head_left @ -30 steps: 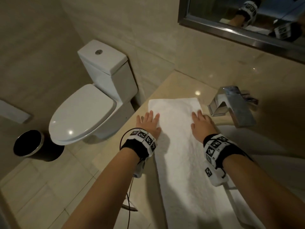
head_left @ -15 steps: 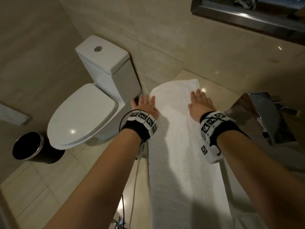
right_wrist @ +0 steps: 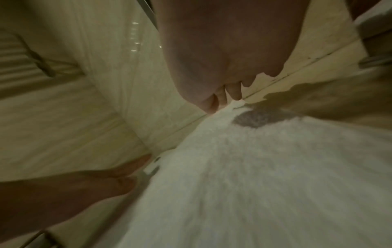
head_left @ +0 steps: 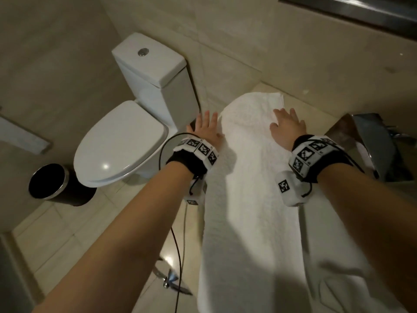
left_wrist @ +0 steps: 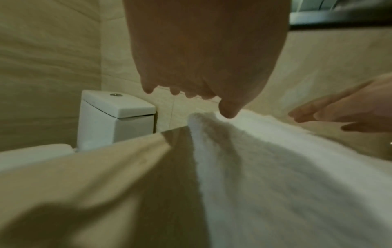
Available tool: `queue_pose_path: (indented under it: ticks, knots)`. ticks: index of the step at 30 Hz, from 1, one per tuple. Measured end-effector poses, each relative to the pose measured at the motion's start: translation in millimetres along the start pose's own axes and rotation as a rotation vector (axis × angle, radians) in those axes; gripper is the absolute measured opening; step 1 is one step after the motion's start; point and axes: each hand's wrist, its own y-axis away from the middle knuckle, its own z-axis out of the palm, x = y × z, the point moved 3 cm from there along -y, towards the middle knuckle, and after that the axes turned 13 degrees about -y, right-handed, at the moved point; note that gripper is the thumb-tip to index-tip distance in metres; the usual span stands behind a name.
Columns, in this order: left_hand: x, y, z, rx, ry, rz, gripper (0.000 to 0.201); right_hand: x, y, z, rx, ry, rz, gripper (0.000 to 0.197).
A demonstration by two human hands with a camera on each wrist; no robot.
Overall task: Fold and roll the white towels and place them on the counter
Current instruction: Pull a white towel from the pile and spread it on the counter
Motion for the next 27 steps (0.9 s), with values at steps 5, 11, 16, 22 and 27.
queue_pose_path:
  ticks: [5,11,16,22,27]
  knots:
    - [-3.0,69.7,23.5,0.002,0.134,0.070,0.069,9.4,82.0,15.3,0.031,-0.127,-0.214,0.045]
    - [7.1,169.0,78.4,-0.017,0.124,0.074,0.070,48.9,182.2,38.1,-0.065,-0.045,-0.146,0.044]
    - [14.1,241.8,116.6,0.026,0.203,-0.029,0.067,86.1,235.6,51.6,-0.149,-0.092,-0.003,0.040]
    - [19.3,314.3,163.7,0.259,0.605,-0.183,0.065,107.4,291.4,63.3,-0.338,-0.310,0.156,0.026]
    - [31.3,342.6,178.0,0.301,0.860,-0.278,0.061,116.9,327.6,76.0,-0.416,-0.348,0.187,0.014]
